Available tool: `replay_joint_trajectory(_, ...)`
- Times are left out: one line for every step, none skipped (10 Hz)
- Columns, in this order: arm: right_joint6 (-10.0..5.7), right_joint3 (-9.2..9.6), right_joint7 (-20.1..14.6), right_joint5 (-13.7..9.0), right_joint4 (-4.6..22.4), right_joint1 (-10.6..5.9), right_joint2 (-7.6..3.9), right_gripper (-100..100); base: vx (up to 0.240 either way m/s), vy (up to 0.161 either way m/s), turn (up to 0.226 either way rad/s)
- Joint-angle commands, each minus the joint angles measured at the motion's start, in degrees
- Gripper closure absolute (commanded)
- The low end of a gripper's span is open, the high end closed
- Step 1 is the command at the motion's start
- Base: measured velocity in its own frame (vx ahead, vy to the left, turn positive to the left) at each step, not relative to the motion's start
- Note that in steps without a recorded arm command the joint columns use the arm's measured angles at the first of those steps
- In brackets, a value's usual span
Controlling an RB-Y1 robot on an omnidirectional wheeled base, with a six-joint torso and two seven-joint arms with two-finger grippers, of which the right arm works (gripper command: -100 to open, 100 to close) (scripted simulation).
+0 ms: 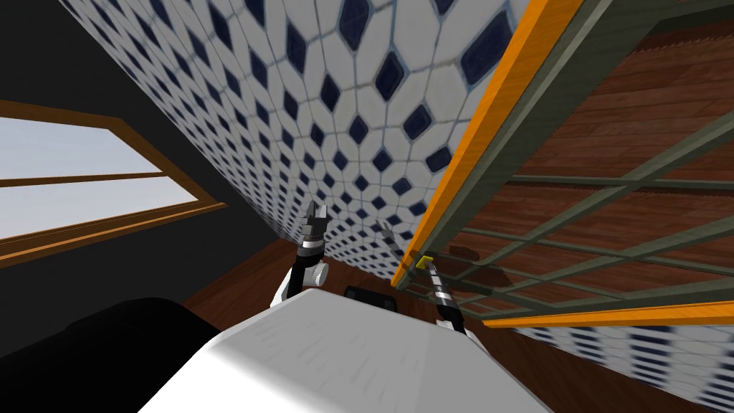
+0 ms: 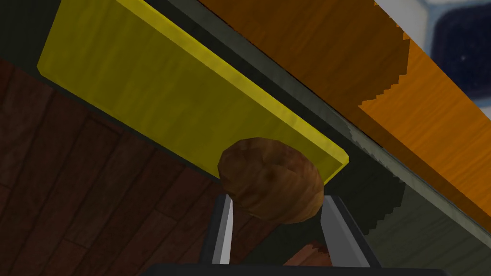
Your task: Pull the door open
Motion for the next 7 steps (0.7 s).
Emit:
replay_joint_trajectory(-0.20,0.75,-1.6,-0.3,0.4,-0.32,0.58,100,-0.038,-0.020,0.056)
replay_joint_trajectory(-0.04,1.09,-3.9,-1.3,0.4,-0.40,0.54,100,-0.039,-0.019,0.083)
replay_joint_trajectory(0.12,1.42,-5.3,-2.4,0.4,-0.49,0.50,100,-0.052,-0.030,0.106)
replay_joint_trajectory(0.12,1.42,-6.3,-2.4,0.4,-0.49,0.50,100,-0.042,-0.020,0.056)
replay_joint_trajectory(0.29,1.78,-8.2,-3.5,0.4,-0.58,0.45,100,-0.048,-0.020,0.060)
replay_joint_trajectory(0.29,1.78,-8.7,-3.5,0.4,-0.58,0.45,100,-0.037,-0.019,0.062)
replay_joint_trajectory(0.45,2.13,-11.0,-4.6,0.4,-0.67,0.41,100,-0.036,-0.024,0.082)
